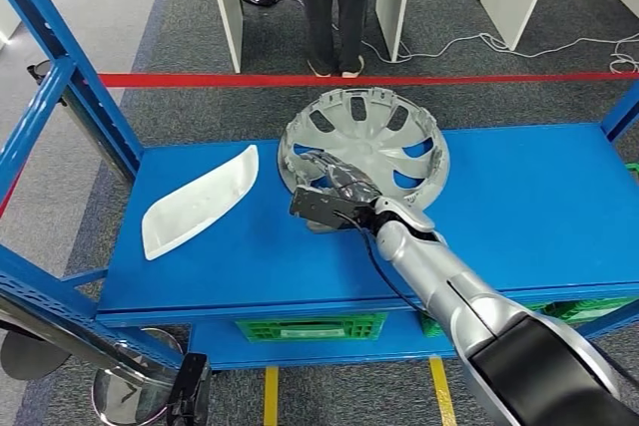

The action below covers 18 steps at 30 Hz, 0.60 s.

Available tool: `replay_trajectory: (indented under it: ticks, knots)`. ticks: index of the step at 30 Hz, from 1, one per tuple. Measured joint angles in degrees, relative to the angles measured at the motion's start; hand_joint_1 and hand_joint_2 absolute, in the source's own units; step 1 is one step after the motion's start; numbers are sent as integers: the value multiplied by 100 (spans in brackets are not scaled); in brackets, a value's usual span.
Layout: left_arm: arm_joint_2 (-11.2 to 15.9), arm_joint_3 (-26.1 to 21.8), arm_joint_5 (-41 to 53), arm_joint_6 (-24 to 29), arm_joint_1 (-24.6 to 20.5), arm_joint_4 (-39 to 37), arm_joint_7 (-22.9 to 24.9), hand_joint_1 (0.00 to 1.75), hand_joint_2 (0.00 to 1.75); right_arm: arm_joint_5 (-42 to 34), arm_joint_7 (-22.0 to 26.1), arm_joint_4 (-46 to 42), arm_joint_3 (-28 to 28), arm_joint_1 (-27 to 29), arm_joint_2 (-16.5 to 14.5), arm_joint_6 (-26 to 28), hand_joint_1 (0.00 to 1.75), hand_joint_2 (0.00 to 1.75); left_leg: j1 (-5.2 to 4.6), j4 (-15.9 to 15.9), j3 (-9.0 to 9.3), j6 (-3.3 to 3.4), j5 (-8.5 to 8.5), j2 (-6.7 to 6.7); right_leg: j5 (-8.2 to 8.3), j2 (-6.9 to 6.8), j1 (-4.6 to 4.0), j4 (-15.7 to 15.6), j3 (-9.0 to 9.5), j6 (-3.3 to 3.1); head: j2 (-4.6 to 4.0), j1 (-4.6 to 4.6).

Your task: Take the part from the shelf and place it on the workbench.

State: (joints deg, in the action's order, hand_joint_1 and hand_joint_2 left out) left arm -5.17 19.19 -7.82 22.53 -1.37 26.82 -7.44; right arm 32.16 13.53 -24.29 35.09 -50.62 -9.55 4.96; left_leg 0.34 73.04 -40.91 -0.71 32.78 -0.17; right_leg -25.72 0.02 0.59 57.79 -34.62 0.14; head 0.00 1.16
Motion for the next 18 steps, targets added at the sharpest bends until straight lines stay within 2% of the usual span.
replay_trajectory:
  ticks: [1, 2, 3, 4, 6, 7, 9, 11, 12, 15, 16, 17, 18]
  knots:
    - [2, 0, 1, 1, 7, 0, 6, 0, 0, -1, -6, 14, 20, 3, 0, 13, 0, 175, 11, 172, -75, -17, 15, 0, 0, 1, 1, 2, 0, 0, 0, -1]
    - [3, 0, 3, 1, 11, 0, 10, 0, 0, -2, -13, 26, 36, 5, 0, 33, 0, 175, 23, 126, -51, -29, -79, 0, -1, 2, 3, 8, 0, 1, 0, 0]
    - [6, 0, 5, 2, 12, 0, 14, 0, 0, -9, -20, 35, 48, 2, 0, 56, 0, 175, 36, -133, 72, -36, -263, 1, -3, 5, 6, 15, 2, 5, 0, 0]
    - [8, 0, 9, 2, 11, 0, 17, 0, 0, -18, -29, 39, 54, -5, 0, 83, 0, 175, 50, -522, 252, -39, -466, 1, -8, 8, 9, 26, 4, 14, 0, 0]
    - [8, -1, 25, 3, 5, 0, 24, 0, 0, -35, -68, 40, 56, -30, 1, 135, 0, 175, 47, -1156, 547, -16, -679, -1, -12, 17, -8, 53, -19, 57, 0, 2]
    - [7, -1, 35, 4, 6, 0, 31, 0, 0, -38, -88, 41, 57, -39, 2, 161, 0, 175, 39, -1299, 605, 7, -685, -4, -8, 21, -17, 60, -36, 84, 0, -2]
    - [8, -3, 50, 5, 14, 0, 42, 0, 0, -38, -118, 42, 58, -46, 2, 193, 0, 175, 23, -1341, 609, 79, -660, -9, 8, 21, -18, 53, -57, 143, 0, -5]
    - [8, -4, 55, 8, 17, 1, 45, 0, 0, -38, -139, 42, 62, -56, 2, 208, 0, 175, 31, -1372, 614, 162, -686, -6, -79, 17, -2, 152, -123, 198, 0, -11]
    - [7, -5, 57, 13, 11, 1, 45, 0, 0, -38, -151, 42, 63, -66, 2, 214, 0, 175, 38, -1388, 617, 202, -700, -2, -200, 16, 2, 348, -223, 219, 0, -20]
    - [6, -5, 58, 25, 8, 0, 45, 0, 0, -38, -174, 51, 68, -64, 4, 223, 0, 175, 29, -1394, 610, 255, -707, 6, -689, 13, 5, 1446, -743, 240, 0, -36]
    - [6, -4, 58, 25, 11, 0, 45, 0, 0, -38, -175, 59, 69, -53, 7, 223, 0, 175, 23, -1394, 609, 259, -707, 7, -739, 13, 5, 1679, -854, 239, 0, -35]
    - [6, -5, 58, 25, 12, 0, 45, 0, 0, -38, -174, 66, 71, -45, 9, 223, 0, 175, 19, -1392, 609, 259, -707, 6, -678, 13, 4, 1687, -858, 230, 0, -37]
    - [5, -5, 58, 25, 13, 0, 45, 0, 0, -38, -173, 71, 72, -43, 11, 224, 0, 175, 16, -1390, 614, 258, -706, 4, -518, 13, 3, 1455, -741, 215, 0, -37]
